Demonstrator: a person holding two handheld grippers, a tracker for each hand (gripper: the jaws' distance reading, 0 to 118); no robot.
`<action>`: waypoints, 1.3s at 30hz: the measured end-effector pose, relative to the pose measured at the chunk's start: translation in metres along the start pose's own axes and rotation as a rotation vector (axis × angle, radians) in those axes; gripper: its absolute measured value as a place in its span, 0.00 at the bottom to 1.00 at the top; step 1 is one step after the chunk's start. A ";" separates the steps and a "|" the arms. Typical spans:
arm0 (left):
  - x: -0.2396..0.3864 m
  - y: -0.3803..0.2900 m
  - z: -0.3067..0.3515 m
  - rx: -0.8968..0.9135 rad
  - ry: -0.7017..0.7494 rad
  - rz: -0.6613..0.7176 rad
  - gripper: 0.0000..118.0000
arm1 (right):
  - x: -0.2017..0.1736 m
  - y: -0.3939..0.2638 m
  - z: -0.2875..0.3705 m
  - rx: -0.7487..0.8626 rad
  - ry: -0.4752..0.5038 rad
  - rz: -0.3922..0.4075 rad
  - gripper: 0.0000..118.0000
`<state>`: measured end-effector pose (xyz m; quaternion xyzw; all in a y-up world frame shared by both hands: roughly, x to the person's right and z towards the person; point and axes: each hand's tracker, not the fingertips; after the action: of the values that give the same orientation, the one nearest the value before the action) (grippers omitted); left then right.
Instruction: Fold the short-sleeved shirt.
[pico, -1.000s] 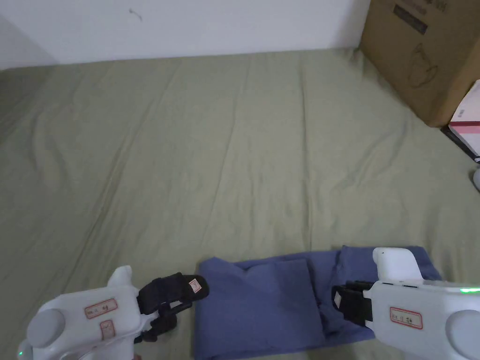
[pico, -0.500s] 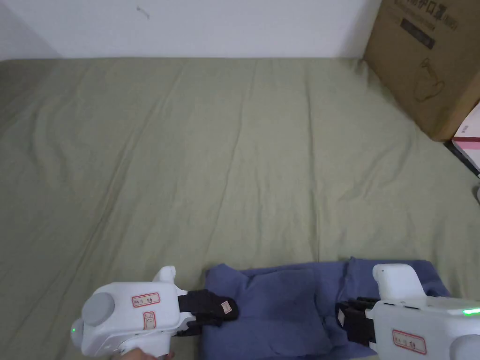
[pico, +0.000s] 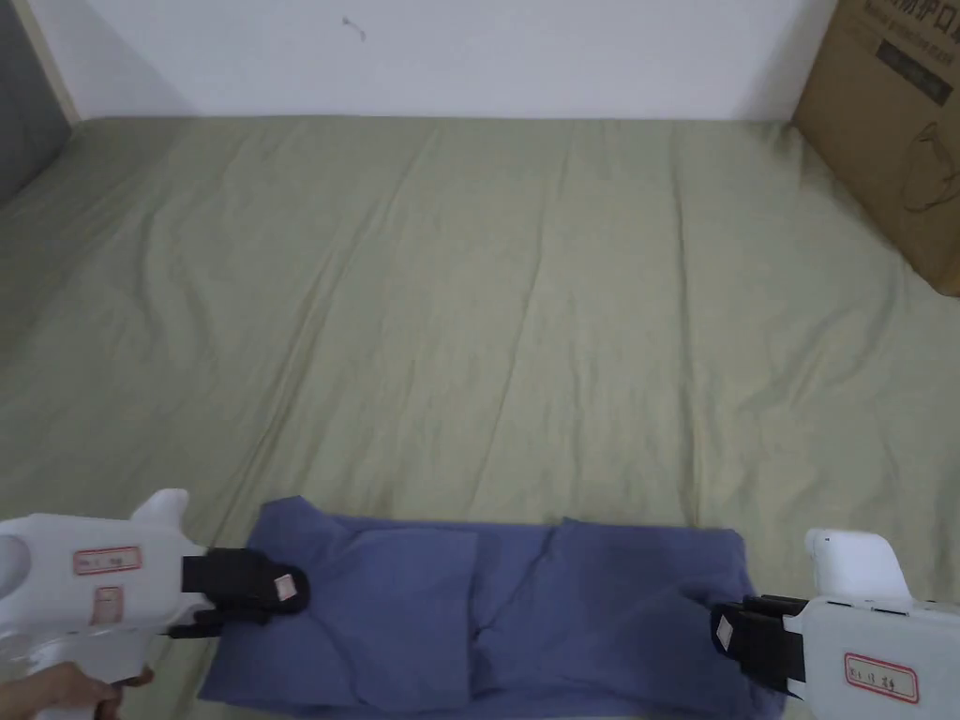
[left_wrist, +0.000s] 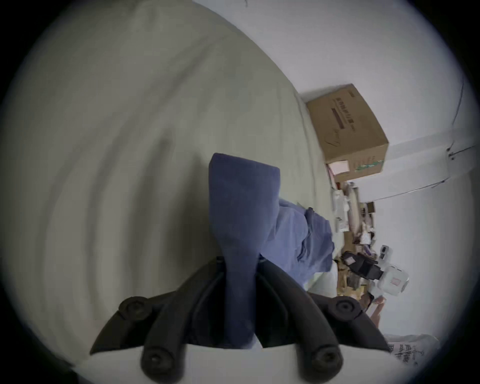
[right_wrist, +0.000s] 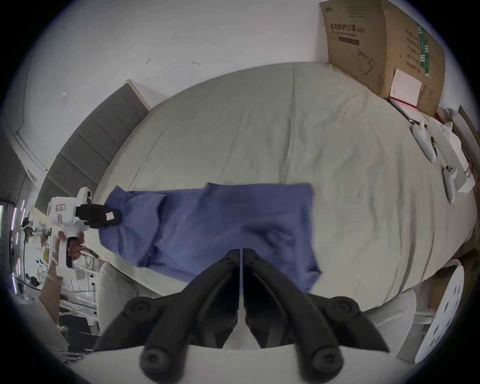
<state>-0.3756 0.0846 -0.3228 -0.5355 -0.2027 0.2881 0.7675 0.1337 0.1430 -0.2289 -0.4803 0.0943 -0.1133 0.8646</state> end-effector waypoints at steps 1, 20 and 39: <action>-0.005 0.000 0.009 0.000 0.008 0.023 0.08 | 0.000 -0.001 -0.001 -0.001 0.001 -0.002 0.02; 0.158 0.004 0.035 0.085 0.061 -0.045 0.08 | 0.037 -0.001 0.006 0.039 0.046 -0.083 0.02; 0.299 -0.035 -0.192 -0.256 -0.003 -0.367 1.00 | 0.139 -0.037 0.035 0.091 -0.019 -0.323 0.02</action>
<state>-0.0238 0.1372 -0.3551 -0.5821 -0.3330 0.1164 0.7326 0.2721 0.1123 -0.1869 -0.4504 0.0025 -0.2505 0.8569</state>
